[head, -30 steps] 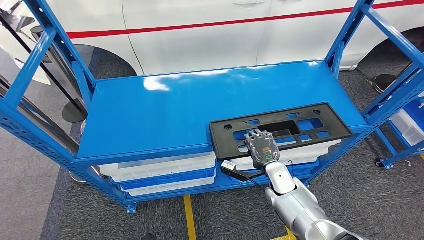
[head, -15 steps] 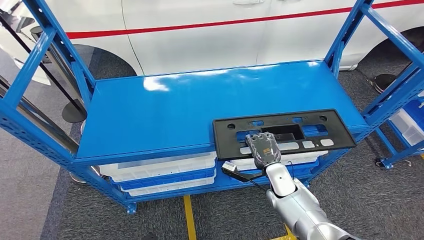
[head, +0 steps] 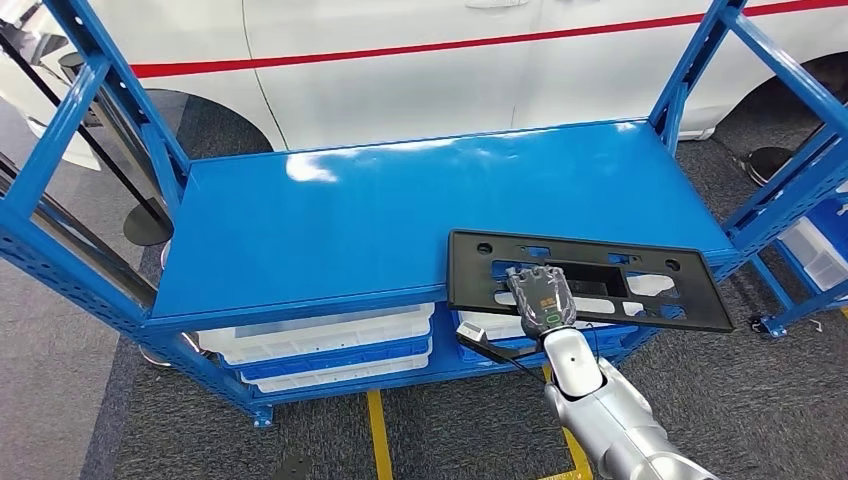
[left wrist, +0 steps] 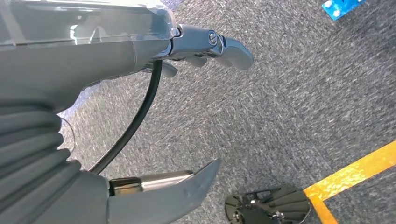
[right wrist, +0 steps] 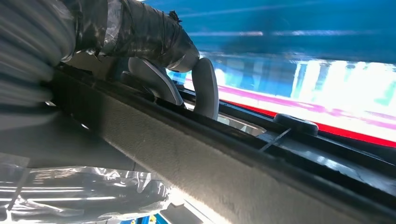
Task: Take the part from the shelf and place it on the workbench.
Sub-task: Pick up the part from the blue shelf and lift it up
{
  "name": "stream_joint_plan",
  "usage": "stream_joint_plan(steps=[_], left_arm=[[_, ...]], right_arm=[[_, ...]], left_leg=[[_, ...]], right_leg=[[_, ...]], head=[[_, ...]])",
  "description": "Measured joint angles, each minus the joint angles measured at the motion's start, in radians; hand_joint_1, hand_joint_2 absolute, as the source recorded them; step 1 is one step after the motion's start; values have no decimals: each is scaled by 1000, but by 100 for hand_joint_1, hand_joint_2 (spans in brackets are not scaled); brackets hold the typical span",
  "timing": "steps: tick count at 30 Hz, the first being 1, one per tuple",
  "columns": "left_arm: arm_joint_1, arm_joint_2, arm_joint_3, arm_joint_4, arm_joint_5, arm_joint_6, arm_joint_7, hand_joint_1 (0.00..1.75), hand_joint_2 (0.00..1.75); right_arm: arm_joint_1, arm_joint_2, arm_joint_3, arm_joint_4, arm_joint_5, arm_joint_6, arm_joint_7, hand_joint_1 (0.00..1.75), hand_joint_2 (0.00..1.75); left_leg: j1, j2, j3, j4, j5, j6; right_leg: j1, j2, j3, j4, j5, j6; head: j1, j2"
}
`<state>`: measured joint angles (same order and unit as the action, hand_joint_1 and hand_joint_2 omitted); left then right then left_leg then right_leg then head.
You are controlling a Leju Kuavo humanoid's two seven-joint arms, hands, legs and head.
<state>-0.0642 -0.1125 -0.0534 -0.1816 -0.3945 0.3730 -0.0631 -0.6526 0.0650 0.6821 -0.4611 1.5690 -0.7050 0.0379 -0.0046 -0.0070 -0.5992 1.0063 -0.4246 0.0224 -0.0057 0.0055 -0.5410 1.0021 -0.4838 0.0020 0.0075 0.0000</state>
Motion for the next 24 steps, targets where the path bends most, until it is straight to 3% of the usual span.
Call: stream_joint_plan(steps=[17,24], left_arm=[[0,-2,8,0,-4,1,-5,0,175],[1,-2,13,0,-5,0,-8,0,175]], right_arm=[[6,-18,39,-15,0,0,17,175,175],[5,-28,76,-43,0,0,68,175,175]], left_leg=[[0,0,0,0,0,0],[0,0,0,0,0,0]], right_leg=[[0,0,0,0,0,0],[0,0,0,0,0,0]], head=[[0,0],[0,0]])
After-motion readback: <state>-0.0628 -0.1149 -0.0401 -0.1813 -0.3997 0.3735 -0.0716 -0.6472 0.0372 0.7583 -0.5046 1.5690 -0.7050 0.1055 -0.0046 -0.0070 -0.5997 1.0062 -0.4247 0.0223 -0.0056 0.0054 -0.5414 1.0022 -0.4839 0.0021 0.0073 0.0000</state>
